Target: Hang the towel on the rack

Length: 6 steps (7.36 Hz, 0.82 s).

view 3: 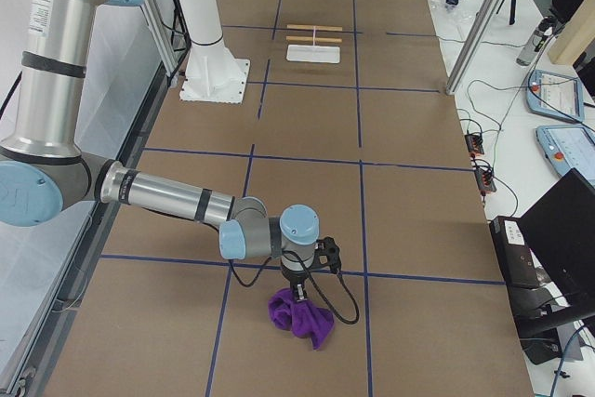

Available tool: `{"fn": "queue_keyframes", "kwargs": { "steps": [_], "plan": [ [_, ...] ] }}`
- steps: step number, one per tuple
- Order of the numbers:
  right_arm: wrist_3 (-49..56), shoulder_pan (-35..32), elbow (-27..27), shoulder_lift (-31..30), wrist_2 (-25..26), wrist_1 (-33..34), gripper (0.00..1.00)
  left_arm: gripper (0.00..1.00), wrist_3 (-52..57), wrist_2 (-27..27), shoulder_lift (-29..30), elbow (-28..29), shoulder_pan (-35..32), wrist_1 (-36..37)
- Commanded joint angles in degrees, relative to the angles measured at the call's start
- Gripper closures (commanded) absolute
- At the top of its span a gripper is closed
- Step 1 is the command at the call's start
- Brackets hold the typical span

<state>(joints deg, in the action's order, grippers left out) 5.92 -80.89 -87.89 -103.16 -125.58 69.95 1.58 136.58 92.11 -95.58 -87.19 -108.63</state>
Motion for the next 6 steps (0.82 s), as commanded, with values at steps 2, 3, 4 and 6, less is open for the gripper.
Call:
{"fn": "queue_keyframes", "kwargs": {
  "steps": [2,3,4,6],
  "plan": [
    [0.67,0.20,0.96,-0.55,1.21,0.10,0.42,0.00,0.00,0.00,0.00,0.05,0.00,0.00],
    [0.67,0.29,1.23,-0.55,1.30,0.10,0.44,0.00,0.09,0.00,0.00,0.13,0.00,0.00],
    [0.67,0.46,1.58,-0.55,1.30,0.10,0.46,0.00,0.00,0.00,0.00,0.05,0.00,0.00],
    [0.76,1.25,2.46,-0.55,1.21,0.10,0.87,0.00,0.09,0.00,0.00,-0.04,0.00,0.00]
  ]
}}
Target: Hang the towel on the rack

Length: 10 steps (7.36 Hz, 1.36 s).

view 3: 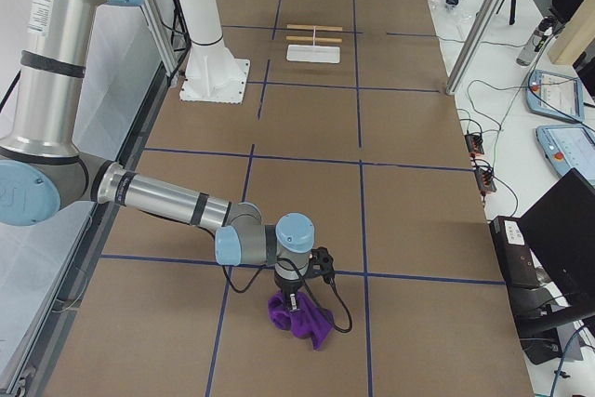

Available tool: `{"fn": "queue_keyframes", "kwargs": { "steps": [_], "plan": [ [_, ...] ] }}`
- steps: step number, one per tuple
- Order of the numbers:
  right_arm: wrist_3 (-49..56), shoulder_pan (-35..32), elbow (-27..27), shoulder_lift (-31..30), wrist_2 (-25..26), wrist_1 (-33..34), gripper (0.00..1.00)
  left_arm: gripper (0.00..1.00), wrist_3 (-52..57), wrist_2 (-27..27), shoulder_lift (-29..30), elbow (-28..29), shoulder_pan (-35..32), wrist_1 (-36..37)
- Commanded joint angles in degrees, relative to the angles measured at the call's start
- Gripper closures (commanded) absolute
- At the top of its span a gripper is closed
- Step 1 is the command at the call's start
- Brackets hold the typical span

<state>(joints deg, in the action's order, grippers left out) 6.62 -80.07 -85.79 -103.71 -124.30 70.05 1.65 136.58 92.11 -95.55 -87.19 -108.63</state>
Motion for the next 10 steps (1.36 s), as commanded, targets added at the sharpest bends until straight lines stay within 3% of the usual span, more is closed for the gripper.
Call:
{"fn": "queue_keyframes", "kwargs": {
  "steps": [1,5,7,8,9,10],
  "plan": [
    [0.67,0.53,0.28,0.08,-0.07,-0.09,1.00,0.00,-0.06,0.00,0.00,-0.07,0.00,0.00],
    [1.56,0.53,-1.64,0.61,-0.15,-1.67,1.00,0.00,-0.06,0.00,0.00,-0.16,0.00,0.00],
    [1.56,-1.48,-9.44,-0.18,-1.20,-0.88,1.00,0.00,-0.06,0.00,0.00,-0.16,0.00,0.00],
    [1.56,-3.93,-15.83,0.08,-2.17,4.87,1.00,0.00,-0.06,0.00,0.00,-0.16,0.00,0.00],
    [1.56,-5.00,-26.34,1.56,-2.35,18.50,1.00,0.00,-0.06,0.00,0.00,-0.16,0.00,0.00],
    [1.56,-6.14,-33.14,6.71,-2.44,30.73,1.00,0.00,-0.06,0.00,0.00,-0.16,0.00,0.00]
  ]
}}
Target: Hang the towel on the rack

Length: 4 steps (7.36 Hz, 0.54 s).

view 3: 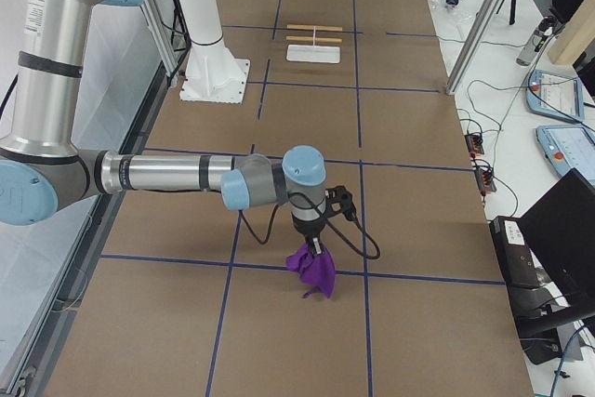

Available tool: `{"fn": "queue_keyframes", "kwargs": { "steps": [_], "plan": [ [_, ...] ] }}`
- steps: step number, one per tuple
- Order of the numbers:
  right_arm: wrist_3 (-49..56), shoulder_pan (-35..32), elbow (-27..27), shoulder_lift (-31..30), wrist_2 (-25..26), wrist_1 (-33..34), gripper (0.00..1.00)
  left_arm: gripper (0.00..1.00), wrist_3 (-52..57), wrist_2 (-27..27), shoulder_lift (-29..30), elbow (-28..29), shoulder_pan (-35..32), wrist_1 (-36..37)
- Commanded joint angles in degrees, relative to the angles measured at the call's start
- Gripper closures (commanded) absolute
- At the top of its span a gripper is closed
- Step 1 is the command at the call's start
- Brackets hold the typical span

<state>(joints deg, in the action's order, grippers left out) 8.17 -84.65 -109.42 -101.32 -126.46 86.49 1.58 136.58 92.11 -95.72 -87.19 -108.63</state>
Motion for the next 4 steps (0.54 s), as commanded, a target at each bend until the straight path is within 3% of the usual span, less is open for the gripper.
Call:
{"fn": "queue_keyframes", "kwargs": {
  "steps": [1,2,3,4],
  "plan": [
    [-1.04,-1.57,-13.93,10.64,-0.53,24.51,1.00,0.00,-0.09,0.00,0.00,-0.08,0.00,0.00],
    [-2.27,-1.48,-14.41,16.10,-3.15,28.78,1.00,0.00,-0.09,0.00,0.00,-0.17,0.00,0.00],
    [-12.20,1.82,-14.59,20.24,-6.22,28.83,1.00,0.00,-0.09,0.09,0.00,-0.17,0.00,0.00],
    [-24.31,8.03,-15.11,25.33,-5.90,28.83,1.00,0.00,-0.09,0.09,0.00,-0.17,0.00,0.00]
  ]
}}
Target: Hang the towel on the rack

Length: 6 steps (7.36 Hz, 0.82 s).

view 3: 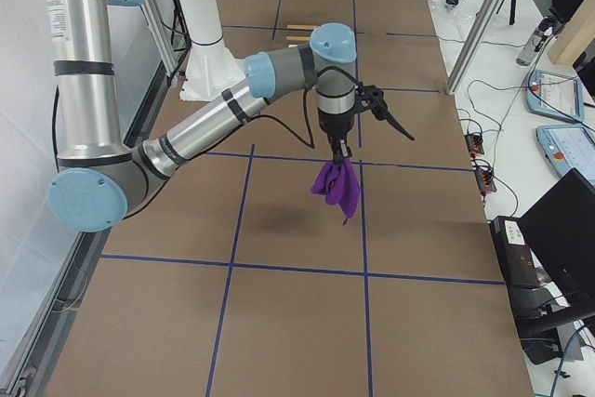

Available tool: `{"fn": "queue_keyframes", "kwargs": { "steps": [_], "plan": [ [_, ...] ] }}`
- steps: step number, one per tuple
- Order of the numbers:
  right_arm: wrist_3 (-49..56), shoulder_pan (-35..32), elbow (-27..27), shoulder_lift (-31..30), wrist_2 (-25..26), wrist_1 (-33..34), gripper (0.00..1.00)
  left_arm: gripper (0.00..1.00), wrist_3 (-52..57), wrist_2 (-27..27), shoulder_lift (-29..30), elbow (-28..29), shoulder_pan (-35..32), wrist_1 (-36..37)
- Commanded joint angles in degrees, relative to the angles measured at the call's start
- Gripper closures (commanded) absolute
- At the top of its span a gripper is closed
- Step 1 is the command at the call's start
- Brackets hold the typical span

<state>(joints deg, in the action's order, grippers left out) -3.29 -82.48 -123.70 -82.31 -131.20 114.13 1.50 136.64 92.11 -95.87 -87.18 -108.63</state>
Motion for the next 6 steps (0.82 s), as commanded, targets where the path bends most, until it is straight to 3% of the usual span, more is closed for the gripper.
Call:
{"fn": "queue_keyframes", "kwargs": {
  "steps": [1,4,6],
  "plan": [
    [-26.37,13.50,-0.58,12.72,0.23,1.19,1.00,0.00,0.00,0.03,0.00,-0.02,0.00,0.00],
    [-52.64,32.07,0.12,25.76,9.71,1.10,1.00,0.00,0.00,0.03,0.09,-0.02,0.08,0.00],
    [-65.30,40.62,5.63,35.67,16.30,1.01,1.00,0.00,0.00,0.03,0.18,-0.11,0.09,0.00]
  ]
}}
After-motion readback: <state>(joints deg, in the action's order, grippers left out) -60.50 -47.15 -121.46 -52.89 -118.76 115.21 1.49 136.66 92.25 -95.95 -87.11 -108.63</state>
